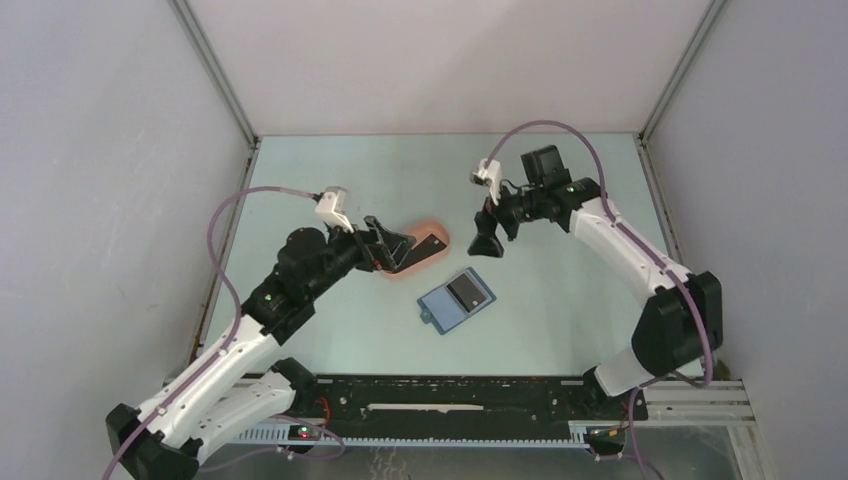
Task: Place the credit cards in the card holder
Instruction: Pick up the credit card from the storage box.
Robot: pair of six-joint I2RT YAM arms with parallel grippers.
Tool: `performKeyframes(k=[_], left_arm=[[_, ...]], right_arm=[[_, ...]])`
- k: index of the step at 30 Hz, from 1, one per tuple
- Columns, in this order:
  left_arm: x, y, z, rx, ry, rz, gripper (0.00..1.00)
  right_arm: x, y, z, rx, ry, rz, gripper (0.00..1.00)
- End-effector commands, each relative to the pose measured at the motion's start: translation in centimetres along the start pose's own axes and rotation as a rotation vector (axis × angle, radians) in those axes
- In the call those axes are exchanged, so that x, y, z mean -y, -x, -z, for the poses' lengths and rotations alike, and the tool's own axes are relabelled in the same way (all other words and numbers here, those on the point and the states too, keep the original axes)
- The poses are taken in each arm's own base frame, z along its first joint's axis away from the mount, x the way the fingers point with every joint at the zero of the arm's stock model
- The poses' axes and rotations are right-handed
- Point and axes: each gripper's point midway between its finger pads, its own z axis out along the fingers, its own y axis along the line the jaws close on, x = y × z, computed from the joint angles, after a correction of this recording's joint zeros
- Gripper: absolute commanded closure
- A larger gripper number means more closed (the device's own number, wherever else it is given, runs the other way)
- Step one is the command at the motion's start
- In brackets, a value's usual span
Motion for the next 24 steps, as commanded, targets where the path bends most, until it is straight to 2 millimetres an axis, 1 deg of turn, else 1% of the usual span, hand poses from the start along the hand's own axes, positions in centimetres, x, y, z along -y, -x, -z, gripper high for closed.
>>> performKeyframes(k=[1,3,6,9,11,14,17,18,21,23,24], left_arm=[[-5.7,-2.3,-0.6,0.000,0.173,-0.044,0.00],[-7.3,-2.9,-0.6,0.013,0.207,-0.029,0.00],[-9.3,-4.1,-0.5,0.020,0.238,0.013,0.01],[-10.7,-4.3,-0.6,0.036,0.263,0.034,0.02],[-11.7,-4.6,-0.6,0.032,0.293,0.038,0.03],[-13.2,-5.3,-1.0,0.016,0.334,0.048,0.08],[-14.2,-6.0,-1.5,-0.008,0.350,0.062,0.14],[-14.6,-6.3,-1.7,-0.018,0.358,0.064,0.16],[-15.7,-6.8,-2.2,-0.034,0.384,0.079,0.22],[-16.4,-7.2,-2.4,-0.039,0.398,0.090,0.28],[-16.7,-7.4,-2.5,-0.042,0.404,0.095,0.29]], right_arm=[[-1.2,6.2,-2.3,0.154,0.240,-0.077,0.05],[-1.3,6.4,-4.4,0.093,0.280,-0.151,0.14],[-0.1,6.9,-7.6,0.080,0.230,-0.225,0.17],[0.9,7.9,-9.9,0.081,0.227,-0.374,0.20],[1.5,8.1,-11.4,0.062,0.213,-0.437,0.23],[1.9,7.6,-13.9,0.003,0.160,-0.472,0.24],[2.4,7.0,-15.8,-0.032,0.145,-0.514,0.28],[2.6,6.3,-16.6,-0.051,0.145,-0.531,0.28],[3.1,5.3,-18.2,-0.086,0.113,-0.547,0.30],[3.0,4.6,-19.0,-0.108,0.114,-0.562,0.30],[2.9,4.3,-19.4,-0.116,0.117,-0.567,0.31]])
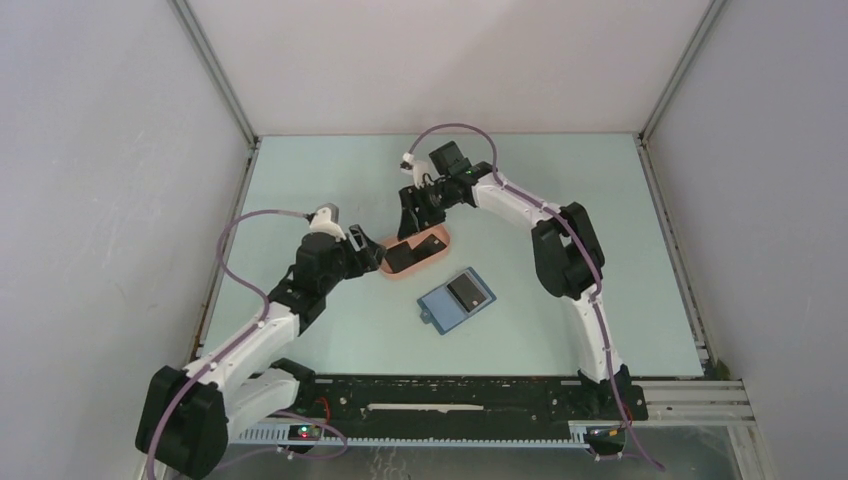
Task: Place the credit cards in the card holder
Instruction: Pick up the credit card from the storage box.
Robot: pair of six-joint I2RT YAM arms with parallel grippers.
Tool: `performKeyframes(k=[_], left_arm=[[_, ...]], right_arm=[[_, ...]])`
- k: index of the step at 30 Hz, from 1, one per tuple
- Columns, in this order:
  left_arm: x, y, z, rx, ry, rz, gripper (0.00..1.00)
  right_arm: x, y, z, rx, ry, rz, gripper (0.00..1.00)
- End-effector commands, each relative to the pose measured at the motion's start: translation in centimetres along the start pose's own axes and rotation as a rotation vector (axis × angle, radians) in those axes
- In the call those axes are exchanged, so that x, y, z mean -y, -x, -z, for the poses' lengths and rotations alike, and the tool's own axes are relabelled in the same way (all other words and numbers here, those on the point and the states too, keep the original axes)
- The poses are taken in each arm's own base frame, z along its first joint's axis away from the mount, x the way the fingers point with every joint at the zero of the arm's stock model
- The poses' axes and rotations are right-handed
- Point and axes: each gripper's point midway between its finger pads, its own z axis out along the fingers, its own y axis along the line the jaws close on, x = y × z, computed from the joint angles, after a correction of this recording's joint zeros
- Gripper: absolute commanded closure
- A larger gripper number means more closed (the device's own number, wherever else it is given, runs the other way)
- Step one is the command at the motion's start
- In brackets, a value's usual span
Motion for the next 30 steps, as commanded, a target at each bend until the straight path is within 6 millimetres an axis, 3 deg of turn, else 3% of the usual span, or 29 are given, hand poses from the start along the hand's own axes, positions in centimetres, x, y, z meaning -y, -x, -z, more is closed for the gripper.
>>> performKeyframes(k=[1,6,15,30], left_arm=[[-0.4,-0.2,-1.0,0.012,-0.020,0.022,0.31],[-1.1,-1.4,-2.3,-0.037,-0.007,0.030,0.43],[-2.0,-3.2,-4.4,-0.112,0.009,0.036,0.46],[-2.5,-5.2,-5.5,-0.204,0.020,0.042,0.66]], right_arm=[[0.7,-0.4,-1.5,-0.026,-0.036,-0.059,0.31],[2.2,-1.0,-3.2,-0.048,-0.074,-0.074,0.32],[4.4,-1.5,-4.4,-0.067,-0.149,-0.080,0.32],[2.4,-3.9,-6.3,-0.121,-0.038,-0.177,0.32]])
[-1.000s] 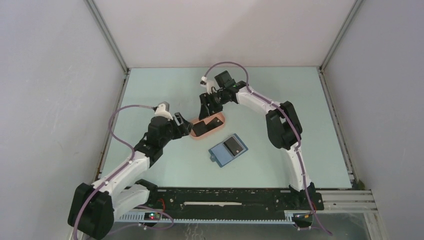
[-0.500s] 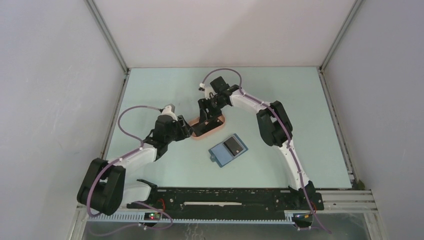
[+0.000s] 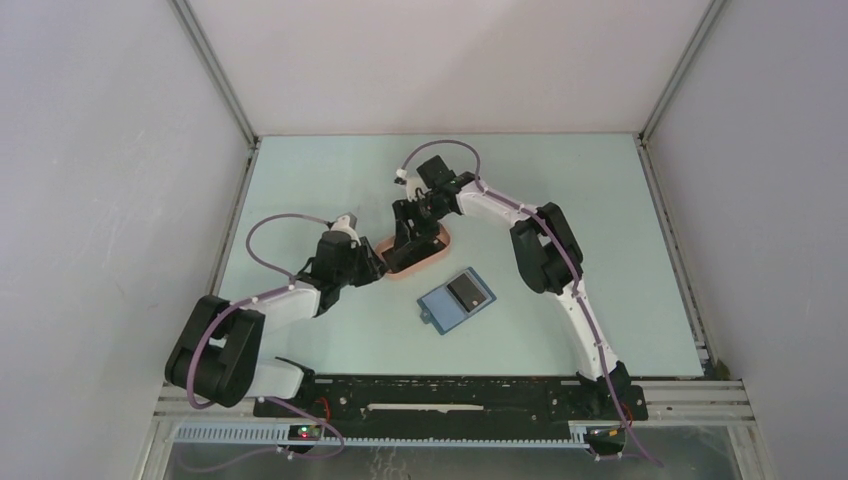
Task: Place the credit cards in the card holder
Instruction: Pick up the credit card from the storage box.
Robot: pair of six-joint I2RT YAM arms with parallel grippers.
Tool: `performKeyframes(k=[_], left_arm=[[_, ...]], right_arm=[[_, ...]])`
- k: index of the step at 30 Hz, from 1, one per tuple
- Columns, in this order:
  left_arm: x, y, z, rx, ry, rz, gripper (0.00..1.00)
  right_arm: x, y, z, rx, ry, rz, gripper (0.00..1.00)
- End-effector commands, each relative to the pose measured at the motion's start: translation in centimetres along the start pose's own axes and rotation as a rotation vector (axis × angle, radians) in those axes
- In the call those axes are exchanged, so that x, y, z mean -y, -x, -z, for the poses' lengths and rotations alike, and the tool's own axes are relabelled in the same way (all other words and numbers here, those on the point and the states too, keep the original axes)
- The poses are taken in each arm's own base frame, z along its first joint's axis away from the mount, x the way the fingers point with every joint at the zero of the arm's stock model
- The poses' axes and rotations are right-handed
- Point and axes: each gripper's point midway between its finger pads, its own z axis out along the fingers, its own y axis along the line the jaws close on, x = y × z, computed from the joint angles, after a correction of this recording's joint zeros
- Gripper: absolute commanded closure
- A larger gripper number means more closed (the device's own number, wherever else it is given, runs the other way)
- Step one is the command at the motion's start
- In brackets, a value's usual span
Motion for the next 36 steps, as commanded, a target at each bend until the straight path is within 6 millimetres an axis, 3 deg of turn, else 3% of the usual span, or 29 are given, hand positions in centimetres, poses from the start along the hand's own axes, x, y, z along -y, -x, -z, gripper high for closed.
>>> performKeyframes(k=[1,9,19,25,27,36], left_arm=[[1.2,1.7,-0.5,0.026,-0.038,-0.003,0.68],[1.4,1.6,-0.5,0.016,-0.046,-0.003,0.75],[1.7,1.6,-0.5,0.013,-0.060,0.002,0.78],[1.6,1.6,-0.5,0.014,-0.058,0.007,0.79],[1.7,1.5,-0.7,0.010,-0.061,0.013,0.84],[1.7,1.5,-0.5,0.025,-0.067,0.035,0.95]], right_arm=[[-1.1,-1.0,-1.0,-0.030,0.065,-0.060,0.32],[-3.2,-1.0,-0.7,-0.038,0.171,-0.119,0.32],[-4.4,-0.4,0.4,-0.022,0.246,-0.159,0.33],[-3.0,0.7,1.6,0.037,0.101,-0.070,0.33],[-2.8,1.5,2.6,0.068,0.055,-0.035,0.32],[-1.0,1.0,2.0,0.073,-0.064,-0.067,0.29]])
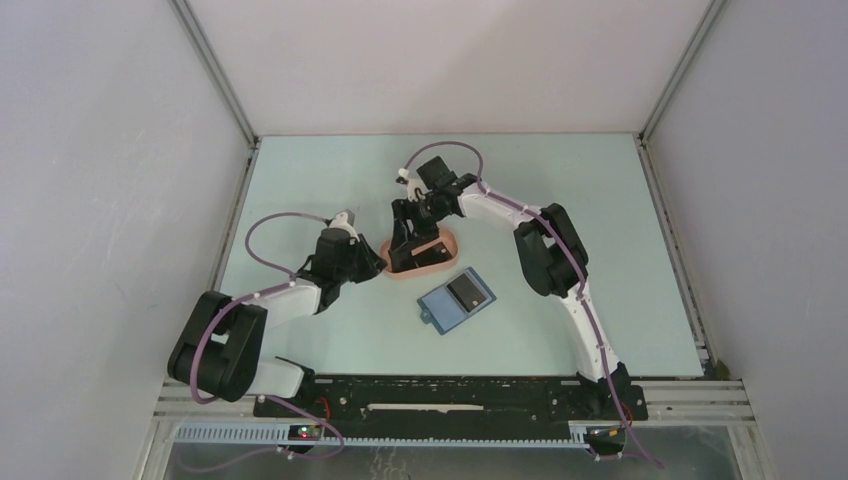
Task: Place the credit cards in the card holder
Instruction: Pick up the credit card from the storage box.
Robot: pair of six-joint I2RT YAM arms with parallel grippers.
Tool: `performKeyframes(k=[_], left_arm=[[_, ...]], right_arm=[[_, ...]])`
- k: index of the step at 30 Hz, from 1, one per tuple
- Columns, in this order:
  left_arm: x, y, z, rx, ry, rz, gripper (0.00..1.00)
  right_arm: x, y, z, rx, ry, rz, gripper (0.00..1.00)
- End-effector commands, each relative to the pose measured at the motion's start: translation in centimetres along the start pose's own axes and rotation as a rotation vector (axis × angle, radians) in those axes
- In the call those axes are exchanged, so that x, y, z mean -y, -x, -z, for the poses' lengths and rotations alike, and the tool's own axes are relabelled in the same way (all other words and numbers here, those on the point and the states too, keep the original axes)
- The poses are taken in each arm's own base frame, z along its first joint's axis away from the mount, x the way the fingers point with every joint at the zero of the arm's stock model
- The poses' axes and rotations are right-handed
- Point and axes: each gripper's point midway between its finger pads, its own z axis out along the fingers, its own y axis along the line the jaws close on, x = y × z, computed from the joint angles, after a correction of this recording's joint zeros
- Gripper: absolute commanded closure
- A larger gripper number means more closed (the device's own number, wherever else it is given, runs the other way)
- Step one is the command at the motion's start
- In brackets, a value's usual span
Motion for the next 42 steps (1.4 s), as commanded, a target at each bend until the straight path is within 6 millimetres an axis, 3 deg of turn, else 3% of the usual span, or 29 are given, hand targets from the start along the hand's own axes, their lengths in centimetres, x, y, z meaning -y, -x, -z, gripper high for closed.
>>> performKeyframes(k=[1,11,17,25,29,42], left_arm=[[1.5,0.6,0.1,0.007,-0.055,0.018,0.96],[1.7,0.9,0.7,0.051,-0.081,0.055,1.00],[1.9,0.4,0.6,0.041,-0.100,0.059,1.00],[1.4,0.1,0.8,0.052,-0.082,0.068,1.00],[1.2,0.3,0.9,0.068,-0.073,0.074,1.00],[2.7,-0.3,1.2,0.084,-0.141,0.075,1.00]], right_arm=[[0.6,1.0,0.9,0.060,-0.109,0.030,0.29],[2.6,0.5,-0.1,0.103,-0.242,-0.018,0.28],[2.8,-0.3,-1.0,0.086,-0.199,-0.079,0.28],[2.8,1.7,1.8,0.169,-0.285,0.016,0.29],[2.9,1.9,2.6,0.191,-0.305,0.033,0.30],[2.1,-1.6,-2.3,0.051,-0.110,-0.090,0.36]])
